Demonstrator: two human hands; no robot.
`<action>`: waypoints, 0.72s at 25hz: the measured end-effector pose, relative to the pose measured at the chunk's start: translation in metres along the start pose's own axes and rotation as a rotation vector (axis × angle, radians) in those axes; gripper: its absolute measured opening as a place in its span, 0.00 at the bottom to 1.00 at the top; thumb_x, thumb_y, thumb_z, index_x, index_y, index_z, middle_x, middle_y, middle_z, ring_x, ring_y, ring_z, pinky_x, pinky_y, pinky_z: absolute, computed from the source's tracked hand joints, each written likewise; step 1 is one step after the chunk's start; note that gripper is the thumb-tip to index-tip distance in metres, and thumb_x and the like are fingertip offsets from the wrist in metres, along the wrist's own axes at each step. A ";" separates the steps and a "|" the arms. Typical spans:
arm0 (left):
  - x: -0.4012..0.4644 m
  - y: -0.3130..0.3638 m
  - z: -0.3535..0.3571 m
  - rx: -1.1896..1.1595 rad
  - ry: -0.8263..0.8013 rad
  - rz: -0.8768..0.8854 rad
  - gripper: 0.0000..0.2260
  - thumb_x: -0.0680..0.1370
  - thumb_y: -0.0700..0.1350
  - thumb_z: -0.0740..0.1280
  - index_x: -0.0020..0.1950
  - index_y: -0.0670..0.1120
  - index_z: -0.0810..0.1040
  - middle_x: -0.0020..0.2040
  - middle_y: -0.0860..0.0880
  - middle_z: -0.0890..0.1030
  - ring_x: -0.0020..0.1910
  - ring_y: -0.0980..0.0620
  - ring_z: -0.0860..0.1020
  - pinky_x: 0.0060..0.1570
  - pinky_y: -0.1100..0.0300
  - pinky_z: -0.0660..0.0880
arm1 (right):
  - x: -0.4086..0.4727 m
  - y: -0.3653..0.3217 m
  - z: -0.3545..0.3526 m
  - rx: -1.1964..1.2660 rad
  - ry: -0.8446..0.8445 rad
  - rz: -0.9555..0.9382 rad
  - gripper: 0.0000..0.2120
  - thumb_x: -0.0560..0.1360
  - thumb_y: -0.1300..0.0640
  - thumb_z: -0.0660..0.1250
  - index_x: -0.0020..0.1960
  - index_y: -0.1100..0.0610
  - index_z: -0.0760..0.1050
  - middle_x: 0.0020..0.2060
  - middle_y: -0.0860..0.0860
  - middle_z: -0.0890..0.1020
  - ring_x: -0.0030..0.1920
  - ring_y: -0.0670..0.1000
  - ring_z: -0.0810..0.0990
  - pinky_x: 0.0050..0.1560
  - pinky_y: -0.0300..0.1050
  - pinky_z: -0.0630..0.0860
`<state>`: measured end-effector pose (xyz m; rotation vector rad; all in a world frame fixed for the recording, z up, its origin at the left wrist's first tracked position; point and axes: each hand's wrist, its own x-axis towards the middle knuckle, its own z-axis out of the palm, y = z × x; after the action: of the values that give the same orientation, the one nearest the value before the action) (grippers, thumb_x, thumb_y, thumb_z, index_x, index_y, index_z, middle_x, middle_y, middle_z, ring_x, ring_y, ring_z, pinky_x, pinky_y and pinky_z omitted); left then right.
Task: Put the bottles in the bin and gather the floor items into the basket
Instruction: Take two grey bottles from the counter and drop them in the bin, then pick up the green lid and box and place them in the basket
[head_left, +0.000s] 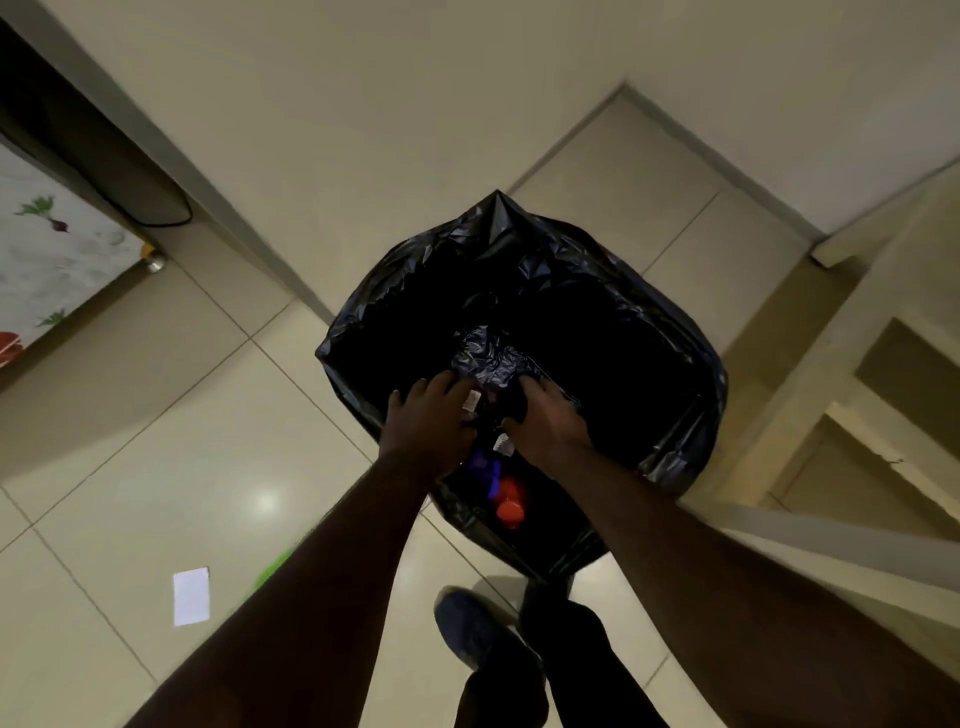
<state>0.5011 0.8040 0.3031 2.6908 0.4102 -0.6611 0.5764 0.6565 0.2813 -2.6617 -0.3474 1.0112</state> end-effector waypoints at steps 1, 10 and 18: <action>-0.018 0.002 -0.010 -0.026 0.053 -0.002 0.29 0.76 0.54 0.65 0.75 0.55 0.62 0.76 0.50 0.64 0.73 0.45 0.63 0.70 0.42 0.60 | -0.019 -0.006 -0.008 -0.007 0.027 -0.024 0.32 0.76 0.49 0.66 0.76 0.52 0.59 0.74 0.55 0.64 0.70 0.62 0.68 0.67 0.59 0.70; -0.183 0.002 -0.023 -0.257 0.289 -0.148 0.31 0.75 0.49 0.68 0.76 0.52 0.62 0.75 0.47 0.66 0.72 0.45 0.66 0.68 0.48 0.66 | -0.173 -0.028 -0.023 -0.015 0.180 -0.251 0.30 0.76 0.48 0.64 0.75 0.56 0.63 0.73 0.55 0.67 0.72 0.58 0.66 0.66 0.56 0.70; -0.303 0.012 0.016 -0.323 0.346 -0.218 0.31 0.75 0.47 0.69 0.77 0.51 0.62 0.75 0.46 0.66 0.73 0.44 0.65 0.70 0.47 0.65 | -0.280 -0.002 0.016 -0.062 0.199 -0.363 0.31 0.75 0.55 0.68 0.76 0.55 0.63 0.76 0.56 0.63 0.75 0.57 0.62 0.72 0.53 0.62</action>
<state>0.2412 0.7284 0.4408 2.4637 0.8305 -0.1563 0.3618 0.5730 0.4410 -2.5894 -0.7920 0.6292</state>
